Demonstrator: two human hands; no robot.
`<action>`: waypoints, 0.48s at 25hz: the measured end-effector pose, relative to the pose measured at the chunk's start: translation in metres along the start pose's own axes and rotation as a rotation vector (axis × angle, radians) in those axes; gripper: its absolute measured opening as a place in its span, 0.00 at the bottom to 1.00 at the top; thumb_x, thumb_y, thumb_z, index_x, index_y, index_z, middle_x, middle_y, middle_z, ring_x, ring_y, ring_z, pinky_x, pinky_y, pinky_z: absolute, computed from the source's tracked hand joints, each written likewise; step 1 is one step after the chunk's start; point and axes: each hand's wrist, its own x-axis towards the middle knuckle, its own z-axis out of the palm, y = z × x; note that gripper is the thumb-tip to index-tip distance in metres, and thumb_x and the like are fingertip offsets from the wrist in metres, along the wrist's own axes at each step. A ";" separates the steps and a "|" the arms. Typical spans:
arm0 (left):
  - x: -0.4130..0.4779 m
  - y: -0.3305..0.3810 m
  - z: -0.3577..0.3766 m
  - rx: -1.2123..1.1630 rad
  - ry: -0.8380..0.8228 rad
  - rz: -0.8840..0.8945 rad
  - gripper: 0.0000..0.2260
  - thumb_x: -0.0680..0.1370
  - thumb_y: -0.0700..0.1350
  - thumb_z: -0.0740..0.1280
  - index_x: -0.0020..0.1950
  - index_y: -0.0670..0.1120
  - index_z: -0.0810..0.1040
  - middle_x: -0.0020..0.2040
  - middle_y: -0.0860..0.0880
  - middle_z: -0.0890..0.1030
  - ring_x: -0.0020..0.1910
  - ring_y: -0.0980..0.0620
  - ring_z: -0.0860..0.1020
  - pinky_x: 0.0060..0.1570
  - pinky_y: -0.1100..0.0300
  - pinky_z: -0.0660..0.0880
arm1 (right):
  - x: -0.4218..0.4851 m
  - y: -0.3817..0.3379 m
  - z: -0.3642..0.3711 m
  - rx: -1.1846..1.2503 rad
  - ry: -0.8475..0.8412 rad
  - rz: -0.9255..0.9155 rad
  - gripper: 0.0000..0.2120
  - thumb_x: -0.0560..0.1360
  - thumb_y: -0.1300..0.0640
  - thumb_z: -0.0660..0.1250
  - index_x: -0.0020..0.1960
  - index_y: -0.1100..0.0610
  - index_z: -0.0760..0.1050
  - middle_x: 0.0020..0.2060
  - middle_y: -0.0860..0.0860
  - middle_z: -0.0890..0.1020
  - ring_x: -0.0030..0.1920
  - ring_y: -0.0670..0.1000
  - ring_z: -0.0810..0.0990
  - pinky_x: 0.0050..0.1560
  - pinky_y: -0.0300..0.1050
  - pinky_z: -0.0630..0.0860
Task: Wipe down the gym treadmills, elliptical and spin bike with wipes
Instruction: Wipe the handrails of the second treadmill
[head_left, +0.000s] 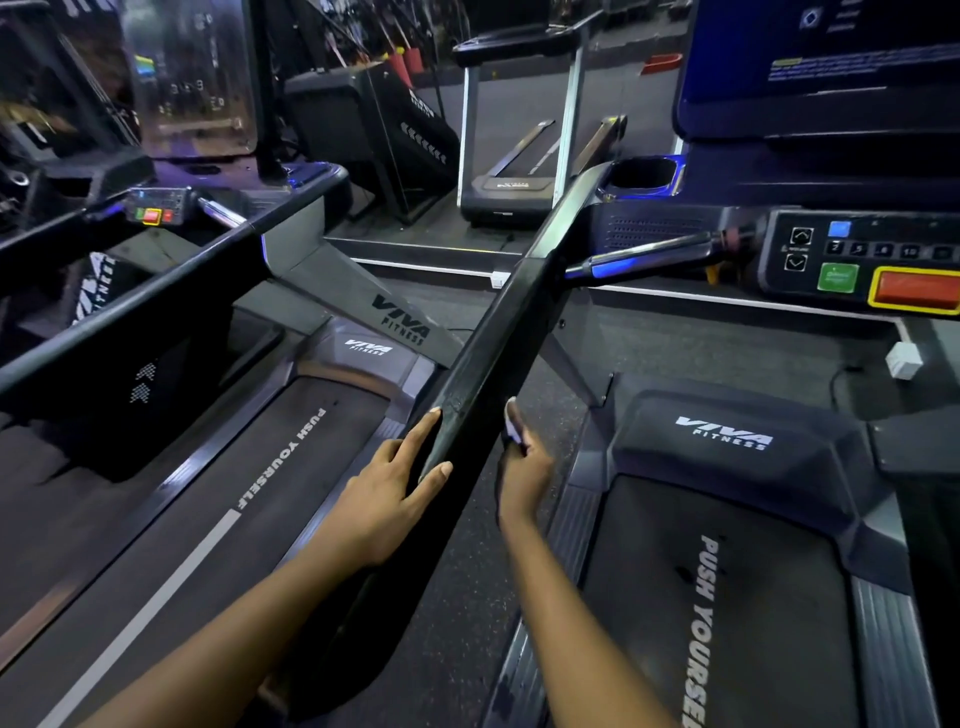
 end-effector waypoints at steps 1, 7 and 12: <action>0.001 0.000 0.000 0.003 0.007 -0.002 0.26 0.80 0.59 0.52 0.74 0.66 0.44 0.67 0.47 0.68 0.64 0.47 0.69 0.61 0.54 0.65 | -0.020 -0.003 -0.002 0.021 -0.021 0.003 0.23 0.73 0.76 0.60 0.60 0.54 0.75 0.57 0.49 0.79 0.54 0.36 0.77 0.54 0.25 0.69; 0.001 0.003 0.001 0.014 0.010 -0.007 0.26 0.80 0.58 0.53 0.76 0.64 0.45 0.67 0.44 0.68 0.65 0.43 0.69 0.59 0.53 0.64 | -0.054 -0.025 -0.033 -0.047 -0.060 -0.079 0.22 0.71 0.79 0.57 0.59 0.63 0.76 0.56 0.50 0.79 0.53 0.32 0.74 0.56 0.26 0.70; 0.002 0.002 0.001 0.016 0.010 -0.004 0.26 0.81 0.58 0.52 0.76 0.63 0.45 0.65 0.45 0.69 0.65 0.43 0.68 0.60 0.53 0.63 | 0.053 -0.050 -0.004 -0.166 0.027 0.045 0.21 0.75 0.73 0.54 0.61 0.59 0.76 0.59 0.56 0.79 0.56 0.52 0.78 0.43 0.32 0.67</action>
